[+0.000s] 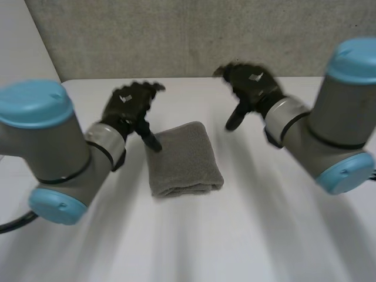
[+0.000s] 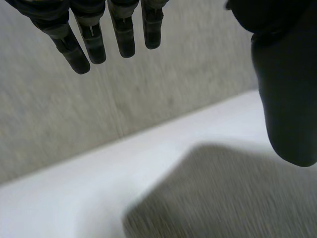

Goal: Fold the towel.

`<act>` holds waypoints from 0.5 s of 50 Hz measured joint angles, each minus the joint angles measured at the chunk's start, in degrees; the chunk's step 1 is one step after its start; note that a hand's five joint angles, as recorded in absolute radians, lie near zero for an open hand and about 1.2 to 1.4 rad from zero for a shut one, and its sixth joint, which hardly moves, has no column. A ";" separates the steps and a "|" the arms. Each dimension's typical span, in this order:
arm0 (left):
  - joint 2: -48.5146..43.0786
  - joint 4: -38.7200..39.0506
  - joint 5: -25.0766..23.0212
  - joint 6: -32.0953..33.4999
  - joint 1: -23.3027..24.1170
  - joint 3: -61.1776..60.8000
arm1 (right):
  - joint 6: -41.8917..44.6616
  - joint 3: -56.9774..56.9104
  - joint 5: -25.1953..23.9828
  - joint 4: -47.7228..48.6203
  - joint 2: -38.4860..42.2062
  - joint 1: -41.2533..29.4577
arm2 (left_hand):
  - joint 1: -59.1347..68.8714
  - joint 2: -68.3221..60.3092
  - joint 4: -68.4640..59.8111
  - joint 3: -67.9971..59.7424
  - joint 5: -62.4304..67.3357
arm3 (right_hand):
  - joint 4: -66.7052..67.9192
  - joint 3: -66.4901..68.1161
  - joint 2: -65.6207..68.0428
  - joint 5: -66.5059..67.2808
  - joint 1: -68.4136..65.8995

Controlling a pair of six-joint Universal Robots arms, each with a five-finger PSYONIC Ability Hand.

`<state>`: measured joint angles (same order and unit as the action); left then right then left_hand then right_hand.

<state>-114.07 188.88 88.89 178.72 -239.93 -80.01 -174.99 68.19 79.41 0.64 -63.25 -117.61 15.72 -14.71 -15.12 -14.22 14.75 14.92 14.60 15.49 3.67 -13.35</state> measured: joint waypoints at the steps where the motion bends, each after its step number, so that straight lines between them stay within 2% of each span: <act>1: 1.71 -0.17 0.10 -0.03 -0.18 -0.15 | -0.01 0.55 1.63 0.18 -2.21 0.45 | 0.00 0.00 0.00 0.00 -0.02 | 0.00 0.00 0.00 0.00 0.00; 6: 9.11 -1.78 0.41 0.16 -1.87 -1.30 | 0.20 3.00 8.13 -0.10 -9.38 3.11 | 0.00 0.04 0.00 0.04 -1.14 | 0.00 0.00 0.00 0.00 0.00; 11: 16.74 -4.45 0.53 1.45 -4.68 -3.59 | 1.19 6.71 12.47 -1.85 -15.00 6.99 | -0.01 0.04 0.00 0.19 -1.60 | 0.00 0.00 0.00 0.00 0.05; 15: 21.21 -5.59 0.63 2.44 -6.37 -5.29 | 2.71 9.53 13.35 -2.67 -17.83 9.26 | -0.01 0.04 0.00 0.19 -1.62 | 0.00 0.00 0.00 0.00 0.06; 23: 22.99 -6.48 0.88 2.87 -7.06 -6.20 | 4.15 11.63 13.09 -2.80 -19.62 10.17 | 0.03 -0.01 0.00 0.13 -1.62 | -0.01 0.00 0.00 0.00 0.23; 25: 22.95 -6.57 0.94 2.86 -7.06 -6.21 | 4.20 11.70 13.05 -2.80 -19.69 10.16 | 4.41 -5.10 -4.97 -5.44 4.06 | 0.01 0.00 0.01 0.02 0.16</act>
<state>-91.12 182.31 89.83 181.59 -246.99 -86.23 -170.79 79.89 92.46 -2.16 -82.94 -107.45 20.13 -19.81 -20.09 -19.66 18.81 14.94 14.60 15.50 3.69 -13.20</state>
